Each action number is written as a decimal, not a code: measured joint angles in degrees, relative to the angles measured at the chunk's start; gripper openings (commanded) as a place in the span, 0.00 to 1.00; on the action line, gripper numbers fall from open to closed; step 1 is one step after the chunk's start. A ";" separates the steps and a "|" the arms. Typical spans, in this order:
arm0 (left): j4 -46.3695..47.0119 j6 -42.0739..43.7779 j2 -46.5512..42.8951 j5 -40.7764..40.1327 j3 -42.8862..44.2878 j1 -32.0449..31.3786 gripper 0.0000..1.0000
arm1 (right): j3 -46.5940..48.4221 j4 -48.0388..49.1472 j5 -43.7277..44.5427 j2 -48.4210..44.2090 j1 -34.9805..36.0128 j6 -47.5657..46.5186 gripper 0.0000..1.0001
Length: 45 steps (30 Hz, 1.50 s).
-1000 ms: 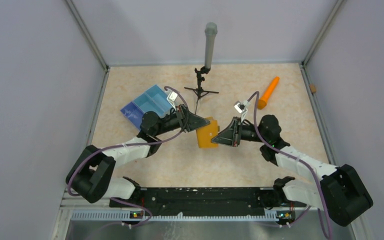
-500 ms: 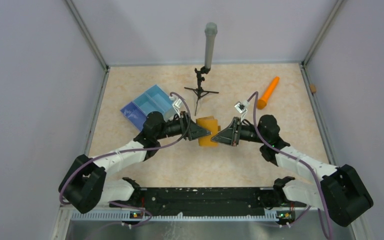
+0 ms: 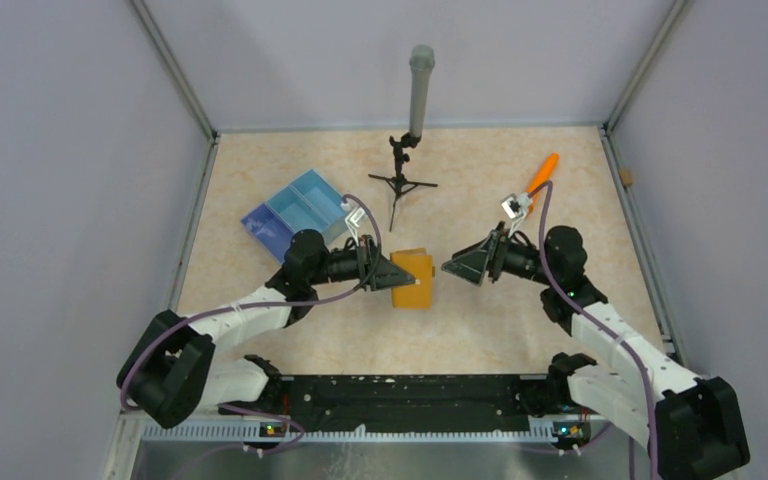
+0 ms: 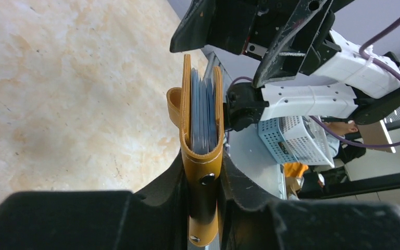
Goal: Put the credit cards into the card holder
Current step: Close the card holder at the center of the board.
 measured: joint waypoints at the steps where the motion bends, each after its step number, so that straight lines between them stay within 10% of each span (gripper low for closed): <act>1: 0.00 -0.15 -0.11 0.74 0.00 0.11 0.07 | -0.04 0.20 -0.09 -0.68 -0.59 -0.07 0.73; 17: 5.16 -7.06 -0.92 13.16 0.00 0.44 0.04 | -4.55 12.17 -7.89 0.26 1.97 3.85 0.59; 31: 11.78 -12.92 -1.40 14.95 0.00 0.81 0.02 | -4.55 1.18 6.80 10.69 5.99 -2.84 0.59; 45: -20.28 2.75 -3.45 -4.22 0.44 1.57 0.00 | -6.91 -1.68 14.03 -7.39 6.97 2.36 0.64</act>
